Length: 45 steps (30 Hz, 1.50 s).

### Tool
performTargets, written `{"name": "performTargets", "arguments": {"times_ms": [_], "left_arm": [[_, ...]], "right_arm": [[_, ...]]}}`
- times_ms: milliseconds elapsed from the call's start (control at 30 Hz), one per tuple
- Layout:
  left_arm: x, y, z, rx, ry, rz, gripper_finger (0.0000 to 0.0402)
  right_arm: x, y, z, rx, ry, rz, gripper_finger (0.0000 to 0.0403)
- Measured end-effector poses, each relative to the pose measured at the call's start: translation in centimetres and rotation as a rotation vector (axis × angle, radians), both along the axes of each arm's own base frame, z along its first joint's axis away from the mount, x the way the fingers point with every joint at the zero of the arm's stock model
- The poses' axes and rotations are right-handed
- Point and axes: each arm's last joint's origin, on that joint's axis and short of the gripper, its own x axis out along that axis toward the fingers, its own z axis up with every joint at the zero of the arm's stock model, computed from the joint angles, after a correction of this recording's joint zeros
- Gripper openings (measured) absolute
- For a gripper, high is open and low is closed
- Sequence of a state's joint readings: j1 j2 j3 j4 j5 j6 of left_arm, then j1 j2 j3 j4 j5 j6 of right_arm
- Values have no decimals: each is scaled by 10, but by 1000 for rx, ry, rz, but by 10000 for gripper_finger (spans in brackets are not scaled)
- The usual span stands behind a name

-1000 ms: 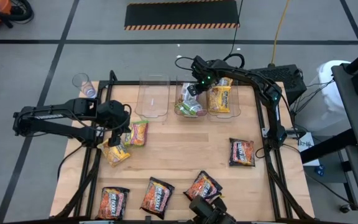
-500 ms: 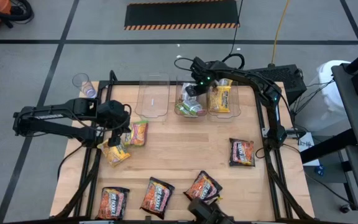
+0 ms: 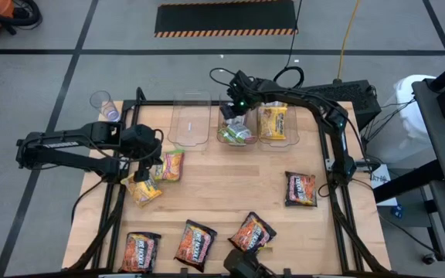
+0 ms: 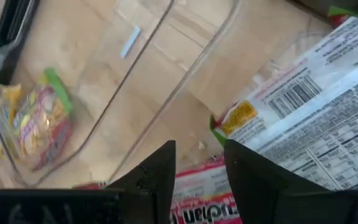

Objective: Sort Maruchan noodles
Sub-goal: Adjust the green noodle pack in the center transparent bin, then put the black noodle pack into the left transparent bin

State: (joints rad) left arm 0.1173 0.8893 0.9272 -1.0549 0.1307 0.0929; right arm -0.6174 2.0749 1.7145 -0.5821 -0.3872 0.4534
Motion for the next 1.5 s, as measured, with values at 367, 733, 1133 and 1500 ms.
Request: {"name": "performTargets", "arguments": {"times_ms": [367, 733, 1133, 1500], "left_arm": [[0, 0, 0, -3, 6, 4, 24], [-1, 0, -1, -11, 13, 15, 24], [-2, 0, -1, -15, 26, 20, 24], [-1, 0, -1, -13, 12, 20, 24]], "right_arm": [[6, -2, -19, 38, 31, -50, 130], [-3, 2, -26, 6, 173, -23, 130], [15, -6, 9, -101, -186, 67, 130], [-5, 48, 128, -522, -452, 348, 130]]}}
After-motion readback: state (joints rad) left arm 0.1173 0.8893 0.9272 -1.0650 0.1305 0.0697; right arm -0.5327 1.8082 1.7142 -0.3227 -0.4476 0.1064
